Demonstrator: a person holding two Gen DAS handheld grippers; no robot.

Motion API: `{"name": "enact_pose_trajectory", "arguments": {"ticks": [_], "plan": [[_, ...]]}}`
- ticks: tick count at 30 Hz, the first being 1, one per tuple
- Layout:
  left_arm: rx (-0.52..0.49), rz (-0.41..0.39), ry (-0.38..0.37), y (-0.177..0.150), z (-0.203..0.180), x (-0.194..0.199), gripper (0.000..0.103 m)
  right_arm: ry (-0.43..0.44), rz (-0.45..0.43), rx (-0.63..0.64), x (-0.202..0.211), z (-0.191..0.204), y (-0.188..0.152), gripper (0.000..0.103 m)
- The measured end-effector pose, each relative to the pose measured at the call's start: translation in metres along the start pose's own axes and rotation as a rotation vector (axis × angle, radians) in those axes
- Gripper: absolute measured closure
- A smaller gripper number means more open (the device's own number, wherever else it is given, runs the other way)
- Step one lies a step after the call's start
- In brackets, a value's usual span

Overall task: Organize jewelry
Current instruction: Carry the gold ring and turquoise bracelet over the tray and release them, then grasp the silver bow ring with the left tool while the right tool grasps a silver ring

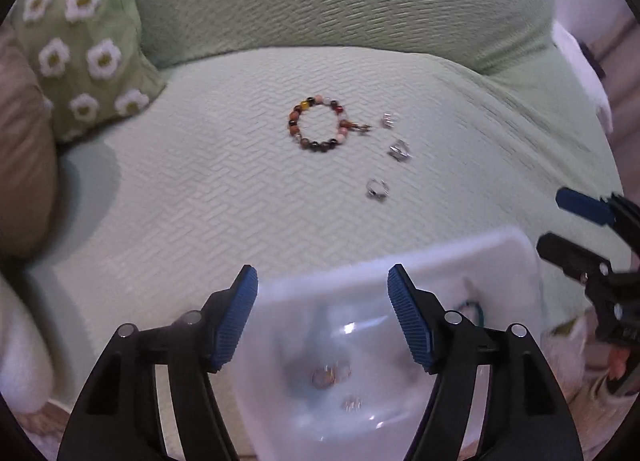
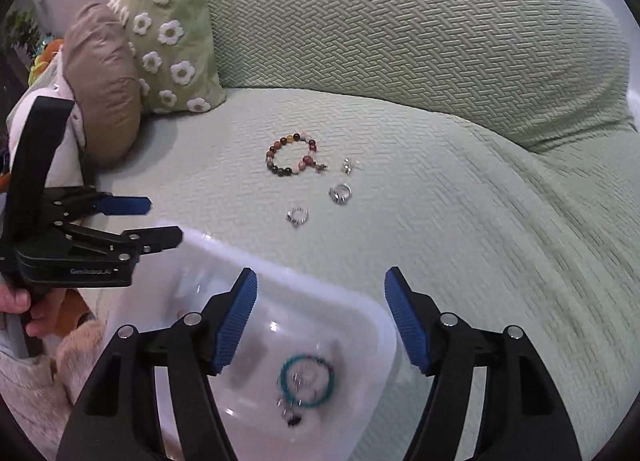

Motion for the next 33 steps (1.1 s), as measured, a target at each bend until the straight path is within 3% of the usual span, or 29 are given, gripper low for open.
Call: {"name": "enact_pose_trajectory", "arguments": {"ticks": [2,7,13,22,26,30,33], "plan": [[-0.003,0.025,0.037,0.012,-0.002,-0.017,0.039,-0.008,0.015,-0.009,-0.014,-0.009,0.015,0.037],[-0.039,0.088,0.042,0.035,-0.017,-0.053,0.039,-0.038,0.014,-0.041,-0.036,-0.042,0.035,0.037],[-0.128,0.130,0.020,0.054,-0.056,-0.079,0.039,-0.073,0.007,-0.122,-0.043,-0.085,0.025,0.037],[-0.185,0.162,0.011,0.069,-0.092,-0.105,0.042,-0.066,-0.006,-0.185,-0.038,-0.108,0.020,0.037],[-0.214,0.147,0.063,0.067,-0.097,-0.112,0.051,-0.068,-0.007,-0.199,-0.038,-0.112,0.019,0.037],[-0.194,0.133,0.058,0.064,-0.090,-0.108,0.080,-0.065,-0.004,-0.201,-0.040,-0.111,0.018,0.037],[-0.196,0.127,0.050,0.062,-0.083,-0.106,0.083,-0.064,0.004,-0.198,-0.043,-0.108,0.018,0.037]]}}
Point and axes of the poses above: each gripper's, at about its wrist camera, not at the fingertips, and x roughly against the way its jaws point, z to its left, y to its top, the point moved 4 cm from there along -x, roughly the way its jaws point, and after that the axes turned 14 degrees about y, right-handed, at the moved point
